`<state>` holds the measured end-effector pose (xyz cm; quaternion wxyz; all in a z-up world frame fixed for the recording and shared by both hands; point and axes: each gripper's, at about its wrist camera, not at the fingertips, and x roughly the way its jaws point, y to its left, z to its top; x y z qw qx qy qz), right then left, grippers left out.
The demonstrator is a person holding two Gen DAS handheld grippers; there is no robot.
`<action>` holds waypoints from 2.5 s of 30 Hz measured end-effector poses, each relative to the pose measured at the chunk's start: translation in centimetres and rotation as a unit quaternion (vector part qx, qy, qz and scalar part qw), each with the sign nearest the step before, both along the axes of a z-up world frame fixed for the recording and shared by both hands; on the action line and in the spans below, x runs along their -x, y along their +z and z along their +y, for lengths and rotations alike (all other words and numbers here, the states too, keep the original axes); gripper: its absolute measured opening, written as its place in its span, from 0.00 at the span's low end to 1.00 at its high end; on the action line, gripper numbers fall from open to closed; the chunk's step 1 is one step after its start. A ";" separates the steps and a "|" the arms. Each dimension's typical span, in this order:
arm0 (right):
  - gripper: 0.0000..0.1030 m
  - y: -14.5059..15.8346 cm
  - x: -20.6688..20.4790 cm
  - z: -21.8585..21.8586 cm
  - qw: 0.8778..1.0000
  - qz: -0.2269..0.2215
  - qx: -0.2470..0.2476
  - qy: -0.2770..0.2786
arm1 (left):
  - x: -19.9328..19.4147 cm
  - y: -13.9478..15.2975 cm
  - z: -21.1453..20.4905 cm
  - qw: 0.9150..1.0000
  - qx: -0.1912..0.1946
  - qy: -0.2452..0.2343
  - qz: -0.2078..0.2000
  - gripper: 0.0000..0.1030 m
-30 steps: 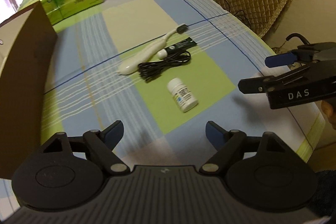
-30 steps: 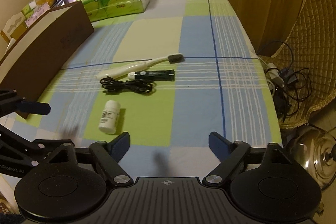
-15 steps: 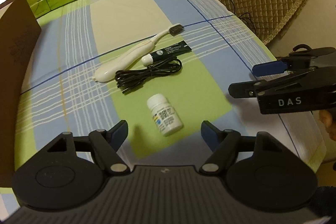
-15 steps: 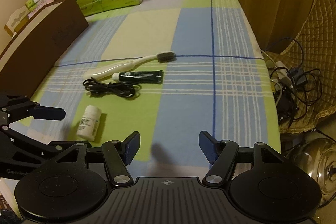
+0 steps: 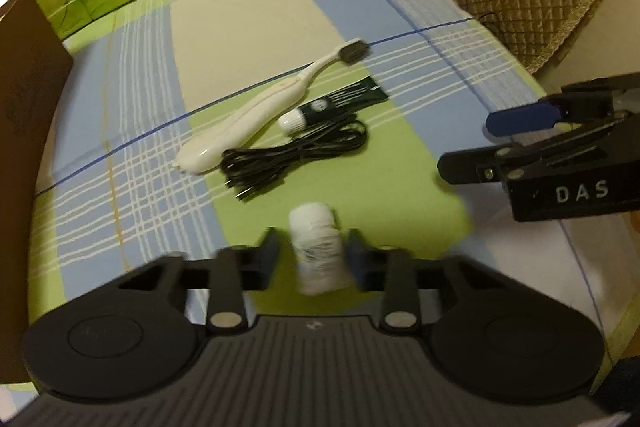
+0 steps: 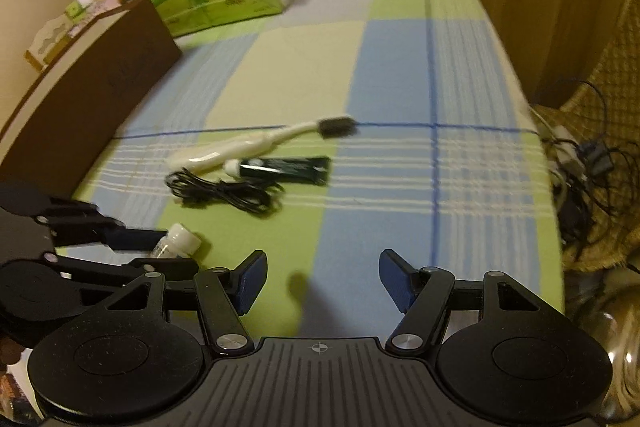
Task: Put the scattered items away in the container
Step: 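Grasp the white pill bottle with the left gripper while the right grasps the black cable, then carry the pill bottle and black cable over the box opening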
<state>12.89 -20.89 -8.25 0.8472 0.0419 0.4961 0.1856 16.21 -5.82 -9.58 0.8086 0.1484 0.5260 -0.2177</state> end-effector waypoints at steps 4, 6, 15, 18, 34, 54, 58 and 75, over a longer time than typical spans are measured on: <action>0.67 0.1 -0.5 1.8 0.999 -0.022 -0.013 0.039 | -0.4 0.0 2.4 0.999 -0.011 0.035 -0.003 0.22; 0.67 0.0 -0.8 2.7 0.997 -0.034 -0.013 0.062 | -0.6 0.0 3.9 0.998 -0.017 0.055 -0.003 0.22; 0.38 -1.3 -2.1 7.2 0.978 -0.102 0.052 0.175 | -1.0 0.3 8.7 0.993 -0.024 0.117 0.005 0.22; 0.38 -2.0 -2.2 8.0 0.969 -0.120 0.070 0.205 | -0.9 0.3 9.4 0.992 -0.024 0.123 0.006 0.22; 0.23 -1.8 1.9 8.2 0.975 0.016 0.056 0.212 | 1.4 0.1 10.7 0.993 -0.003 0.114 0.033 0.22; 0.24 -2.3 4.1 11.8 0.964 -0.057 0.100 0.238 | 2.3 -0.1 11.2 0.995 0.009 0.099 0.011 0.31; 0.16 -2.4 4.4 12.0 0.968 -0.056 0.108 0.217 | 2.8 0.0 11.4 0.996 0.014 0.088 0.008 0.22; 0.16 2.4 6.7 13.2 0.997 0.017 0.019 0.074 | 4.8 4.6 14.8 0.998 0.043 0.039 -0.015 0.22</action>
